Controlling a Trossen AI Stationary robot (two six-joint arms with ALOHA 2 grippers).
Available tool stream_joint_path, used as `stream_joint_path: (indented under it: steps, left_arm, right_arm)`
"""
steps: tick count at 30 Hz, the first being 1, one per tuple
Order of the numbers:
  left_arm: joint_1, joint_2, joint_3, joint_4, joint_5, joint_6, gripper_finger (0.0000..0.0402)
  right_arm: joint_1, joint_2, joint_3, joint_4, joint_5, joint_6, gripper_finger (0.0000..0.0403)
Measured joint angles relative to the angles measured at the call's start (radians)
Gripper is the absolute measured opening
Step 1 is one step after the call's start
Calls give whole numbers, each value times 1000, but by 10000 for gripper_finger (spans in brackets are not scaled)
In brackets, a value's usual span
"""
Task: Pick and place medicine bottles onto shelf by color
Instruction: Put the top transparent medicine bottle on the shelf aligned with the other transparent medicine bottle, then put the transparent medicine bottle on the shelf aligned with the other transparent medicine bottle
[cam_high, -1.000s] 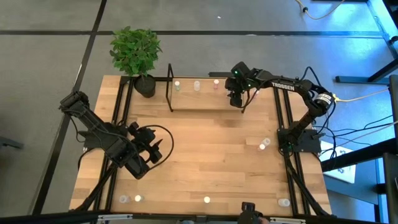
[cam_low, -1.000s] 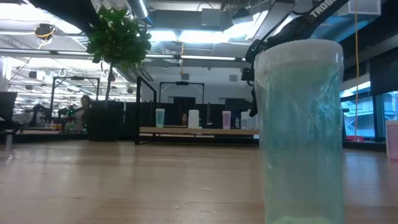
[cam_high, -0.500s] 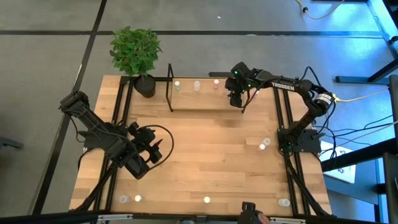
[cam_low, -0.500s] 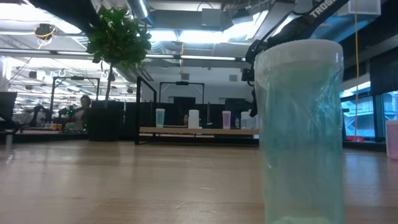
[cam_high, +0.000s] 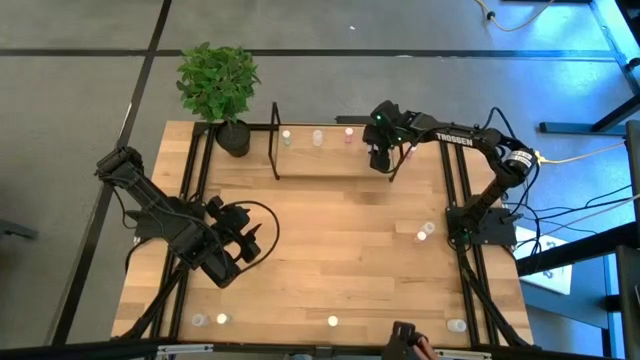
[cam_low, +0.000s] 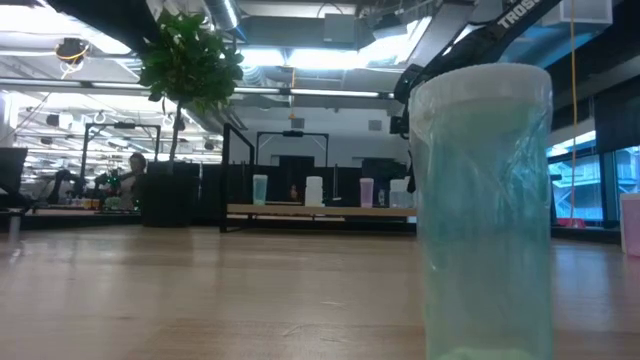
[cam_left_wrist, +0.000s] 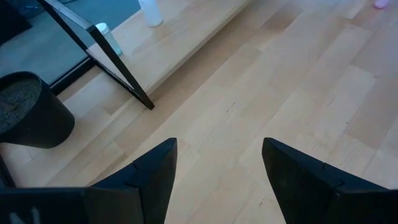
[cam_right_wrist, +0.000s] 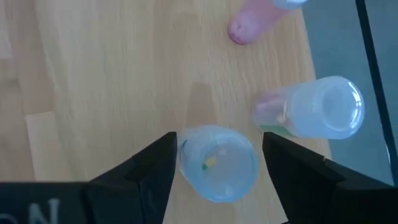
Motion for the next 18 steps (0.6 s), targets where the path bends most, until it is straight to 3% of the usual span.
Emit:
stream_joint_path:
  steps: [18]
  left_arm:
    - [0,0,0,0,0,0,230]
  right_arm:
    - [2,-53,2,26,-32,17,241]
